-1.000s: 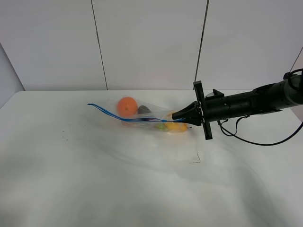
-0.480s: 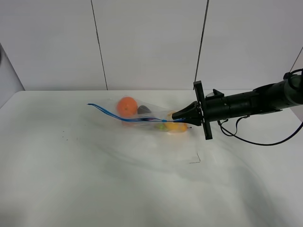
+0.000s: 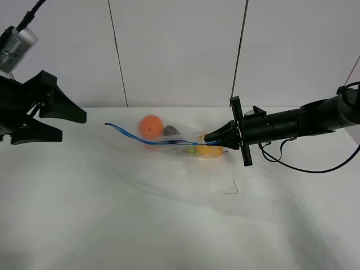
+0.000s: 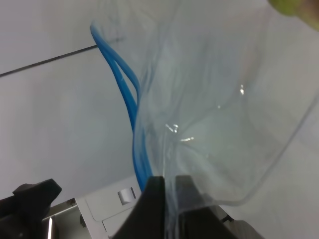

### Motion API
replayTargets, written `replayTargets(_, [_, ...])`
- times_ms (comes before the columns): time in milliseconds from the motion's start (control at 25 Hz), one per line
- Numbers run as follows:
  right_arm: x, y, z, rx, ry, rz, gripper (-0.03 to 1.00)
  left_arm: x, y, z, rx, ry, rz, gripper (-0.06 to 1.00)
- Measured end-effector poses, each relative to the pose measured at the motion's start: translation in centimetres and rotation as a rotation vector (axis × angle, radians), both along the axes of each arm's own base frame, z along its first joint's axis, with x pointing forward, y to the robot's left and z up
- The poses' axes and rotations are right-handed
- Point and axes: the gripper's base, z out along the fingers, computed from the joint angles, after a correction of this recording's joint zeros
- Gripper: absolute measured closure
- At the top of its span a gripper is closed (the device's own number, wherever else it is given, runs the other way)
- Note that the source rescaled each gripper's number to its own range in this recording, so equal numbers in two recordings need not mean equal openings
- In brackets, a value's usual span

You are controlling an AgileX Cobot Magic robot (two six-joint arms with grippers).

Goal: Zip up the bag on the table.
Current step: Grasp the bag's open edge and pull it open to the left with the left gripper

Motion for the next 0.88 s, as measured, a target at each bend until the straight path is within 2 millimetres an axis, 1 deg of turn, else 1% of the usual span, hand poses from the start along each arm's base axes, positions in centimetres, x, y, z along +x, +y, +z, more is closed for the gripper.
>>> replayTargets(200, [0.0, 0.0, 0.0, 0.000, 0.000, 0.000, 0.97, 1.6, -1.1, -0.6, -0.181, 0.064, 0.036, -0.06])
replayTargets(280, [0.0, 0.0, 0.0, 0.000, 0.000, 0.000, 0.97, 2.0, -2.1, -0.9, -0.219, 0.087, 0.048, -0.06])
replayTargets(400, [0.0, 0.0, 0.0, 0.000, 0.000, 0.000, 0.97, 2.0, -4.8, -1.2, -0.240, 0.113, 0.060, -0.06])
replayTargets(480, [0.0, 0.0, 0.0, 0.000, 0.000, 0.000, 0.97, 1.7, -7.3, -1.6, -0.255, 0.136, 0.080, -0.06])
replayTargets(560, [0.0, 0.0, 0.0, 0.000, -0.001, 0.000, 0.97, 1.6, -9.5, -2.3, -0.270, 0.166, 0.125, -0.06])
replayTargets(640, [0.0, 0.0, 0.0, 0.000, -0.001, 0.000, 0.97, 1.4, -11.8, -3.5, -0.281, 0.221, 0.163, -0.06])
replayTargets(800, [0.0, 0.0, 0.0, 0.000, -0.002, 0.001, 0.97, 1.6, -15.0, -6.7, -0.274, 0.336, 0.249, -0.06])
replayTargets(840, [0.0, 0.0, 0.0, 0.000, -0.002, 0.001, 0.97, 1.8, -15.5, -7.4, -0.286, 0.368, 0.286, -0.06])
replayTargets(880, [0.0, 0.0, 0.0, 0.000, -0.002, 0.001, 0.97, 1.8, -15.5, -7.4, -0.286, 0.368, 0.286, -0.06])
